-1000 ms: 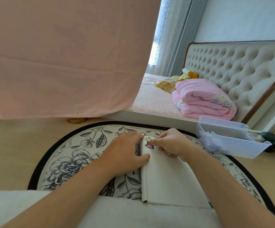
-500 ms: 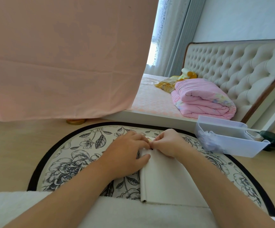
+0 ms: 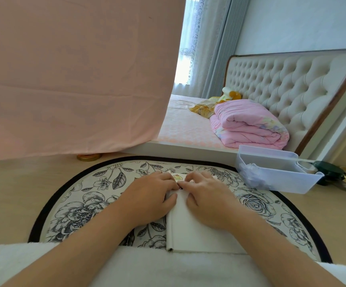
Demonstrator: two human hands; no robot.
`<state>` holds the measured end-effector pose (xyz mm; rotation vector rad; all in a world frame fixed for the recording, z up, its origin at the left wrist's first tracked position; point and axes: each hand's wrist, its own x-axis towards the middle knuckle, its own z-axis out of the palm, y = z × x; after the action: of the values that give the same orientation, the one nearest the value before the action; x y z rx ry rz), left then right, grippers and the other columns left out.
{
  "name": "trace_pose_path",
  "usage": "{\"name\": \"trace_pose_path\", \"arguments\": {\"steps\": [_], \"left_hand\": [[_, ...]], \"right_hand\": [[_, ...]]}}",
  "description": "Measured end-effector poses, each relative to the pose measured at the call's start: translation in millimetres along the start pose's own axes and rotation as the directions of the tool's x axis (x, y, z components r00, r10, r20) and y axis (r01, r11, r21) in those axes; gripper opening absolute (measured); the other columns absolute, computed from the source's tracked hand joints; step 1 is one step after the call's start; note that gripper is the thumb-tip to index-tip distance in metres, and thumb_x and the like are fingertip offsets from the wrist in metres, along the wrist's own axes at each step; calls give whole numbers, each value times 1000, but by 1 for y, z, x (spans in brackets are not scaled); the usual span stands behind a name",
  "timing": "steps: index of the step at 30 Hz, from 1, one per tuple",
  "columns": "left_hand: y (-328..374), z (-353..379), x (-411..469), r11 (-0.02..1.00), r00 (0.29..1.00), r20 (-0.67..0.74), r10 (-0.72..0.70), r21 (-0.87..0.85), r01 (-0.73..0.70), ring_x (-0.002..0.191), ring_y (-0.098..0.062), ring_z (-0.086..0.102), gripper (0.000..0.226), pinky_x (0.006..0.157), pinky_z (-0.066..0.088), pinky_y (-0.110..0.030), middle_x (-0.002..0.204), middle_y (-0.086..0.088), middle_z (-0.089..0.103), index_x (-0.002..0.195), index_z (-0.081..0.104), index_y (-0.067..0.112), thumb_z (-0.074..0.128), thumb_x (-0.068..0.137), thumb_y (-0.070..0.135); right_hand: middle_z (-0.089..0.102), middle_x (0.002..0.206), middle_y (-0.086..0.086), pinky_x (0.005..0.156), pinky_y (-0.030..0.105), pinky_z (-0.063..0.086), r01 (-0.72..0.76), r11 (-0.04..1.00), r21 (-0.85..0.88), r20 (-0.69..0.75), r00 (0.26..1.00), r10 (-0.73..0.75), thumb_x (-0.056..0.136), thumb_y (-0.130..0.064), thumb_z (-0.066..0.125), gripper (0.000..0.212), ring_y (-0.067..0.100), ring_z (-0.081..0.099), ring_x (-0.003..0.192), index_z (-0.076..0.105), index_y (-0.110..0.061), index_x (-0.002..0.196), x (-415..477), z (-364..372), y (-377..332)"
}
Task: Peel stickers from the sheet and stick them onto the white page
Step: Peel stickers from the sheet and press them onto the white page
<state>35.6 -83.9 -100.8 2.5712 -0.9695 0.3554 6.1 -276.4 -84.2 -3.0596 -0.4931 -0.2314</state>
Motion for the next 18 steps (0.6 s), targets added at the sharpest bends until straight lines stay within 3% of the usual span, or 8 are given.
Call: {"name": "trace_pose_path", "arguments": {"steps": [5, 9, 14, 18], "left_hand": [[0, 4, -2, 1000, 999, -32, -15, 8, 16, 113, 3, 48, 32, 86, 46, -19, 123, 25, 58, 122, 65, 33, 43, 99, 38], [-1, 6, -1, 1000, 1000, -11, -3, -3, 3, 122, 0, 41, 34, 94, 48, -27, 129, 22, 52, 122, 61, 31, 39, 97, 39], [0, 3, 8, 995, 997, 80, -22, 101, 14, 138, -6, 28, 68, 104, 42, -32, 151, 14, 36, 144, 46, 38, 17, 83, 49], [4, -1, 12, 971, 996, 90, 0, 238, -21, 135, -11, 37, 72, 91, 51, -36, 148, 9, 44, 137, 56, 34, 14, 80, 48]], "right_hand": [[52, 139, -7, 98, 40, 45, 11, 998, -64, -19, 1000, -12, 94, -34, 28, 51, 19, 43, 125, 55, -25, 137, -7, 4, -1], [54, 136, -7, 98, 41, 45, -11, 999, -31, -44, 999, 9, 88, -38, 20, 60, 19, 45, 124, 60, -23, 131, -9, 9, -2], [53, 133, -7, 96, 41, 44, -19, 1000, -14, -49, 999, 19, 82, -42, 11, 70, 21, 45, 121, 57, -23, 130, -9, 10, -2], [50, 138, -7, 101, 42, 41, -33, 999, -4, -14, 999, 33, 88, -40, 21, 59, 20, 41, 126, 55, -24, 134, -10, 7, -2]]}}
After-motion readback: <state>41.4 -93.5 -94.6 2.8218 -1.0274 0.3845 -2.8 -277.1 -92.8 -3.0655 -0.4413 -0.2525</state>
